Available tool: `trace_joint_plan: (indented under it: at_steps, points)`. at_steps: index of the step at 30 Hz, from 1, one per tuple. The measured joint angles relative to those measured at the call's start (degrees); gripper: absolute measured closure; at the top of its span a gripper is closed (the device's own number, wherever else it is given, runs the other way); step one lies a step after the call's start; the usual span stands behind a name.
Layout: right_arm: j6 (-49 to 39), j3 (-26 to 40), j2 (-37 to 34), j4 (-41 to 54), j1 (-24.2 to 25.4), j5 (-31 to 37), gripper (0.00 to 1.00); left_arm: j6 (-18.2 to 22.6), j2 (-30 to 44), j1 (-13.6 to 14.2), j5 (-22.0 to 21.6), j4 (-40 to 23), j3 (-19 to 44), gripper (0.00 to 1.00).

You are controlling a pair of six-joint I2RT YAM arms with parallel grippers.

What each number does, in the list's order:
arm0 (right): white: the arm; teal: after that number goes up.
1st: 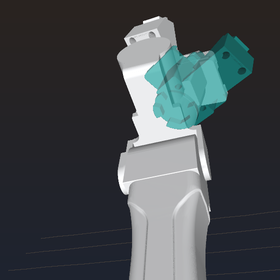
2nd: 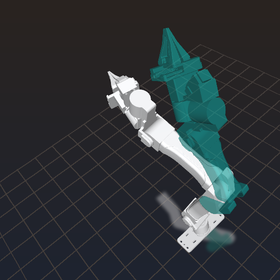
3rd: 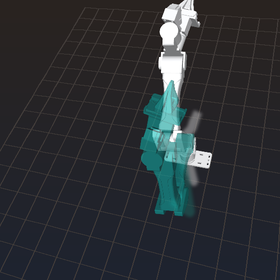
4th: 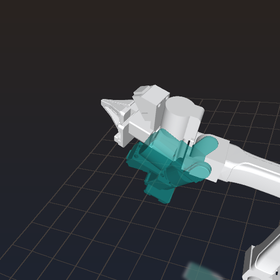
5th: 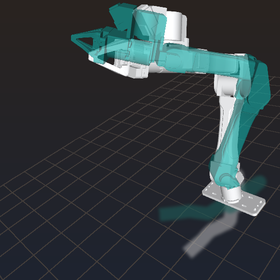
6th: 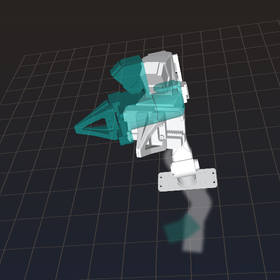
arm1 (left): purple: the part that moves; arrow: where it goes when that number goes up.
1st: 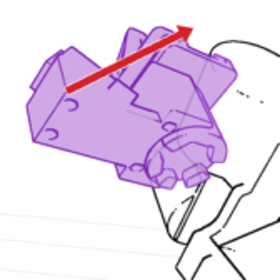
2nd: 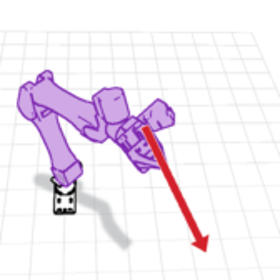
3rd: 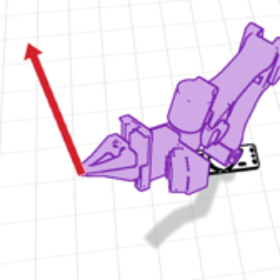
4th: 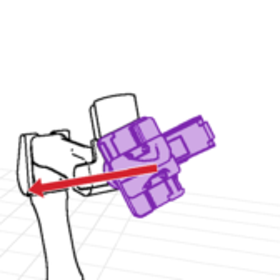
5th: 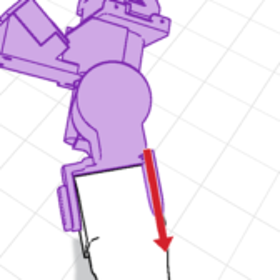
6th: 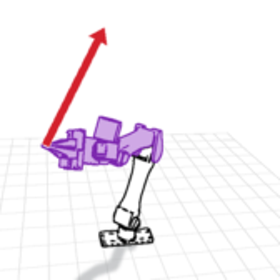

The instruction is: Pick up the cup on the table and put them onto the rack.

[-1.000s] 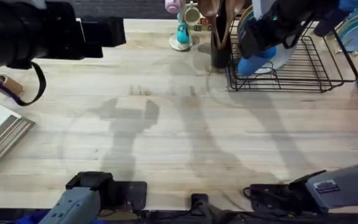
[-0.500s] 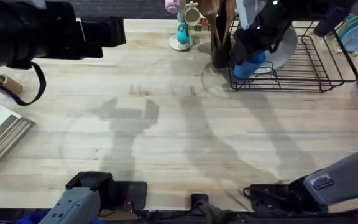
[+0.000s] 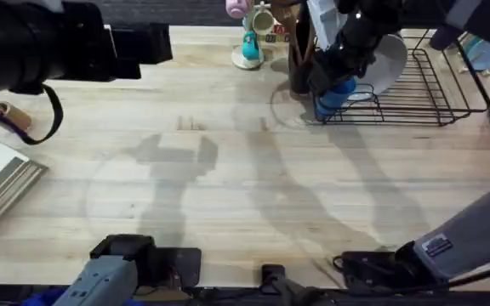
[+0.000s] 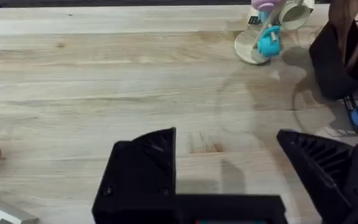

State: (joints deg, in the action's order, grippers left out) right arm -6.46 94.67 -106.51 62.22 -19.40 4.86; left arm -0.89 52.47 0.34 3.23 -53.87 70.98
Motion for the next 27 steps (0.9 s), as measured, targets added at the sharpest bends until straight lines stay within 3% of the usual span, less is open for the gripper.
trace_joint_plan:
  at_steps: [6,7,14,27]
  points:
    - [0.0,0.0,-0.01,0.13,0.0,0.07,0.873,0.0,0.01,0.0,0.0,0.0,0.0,0.004]
    - [0.0,0.0,-0.01,0.17,0.02,0.44,0.821,0.0,0.0,0.0,-0.01,0.0,0.0,0.005]
    - [-0.02,0.0,-0.01,0.22,0.07,1.47,0.725,0.0,0.0,0.0,0.0,0.0,0.0,0.006]
    - [-0.02,2.97,0.01,3.54,-0.08,0.87,0.72,0.0,0.0,0.0,-0.01,0.0,0.0,0.005]
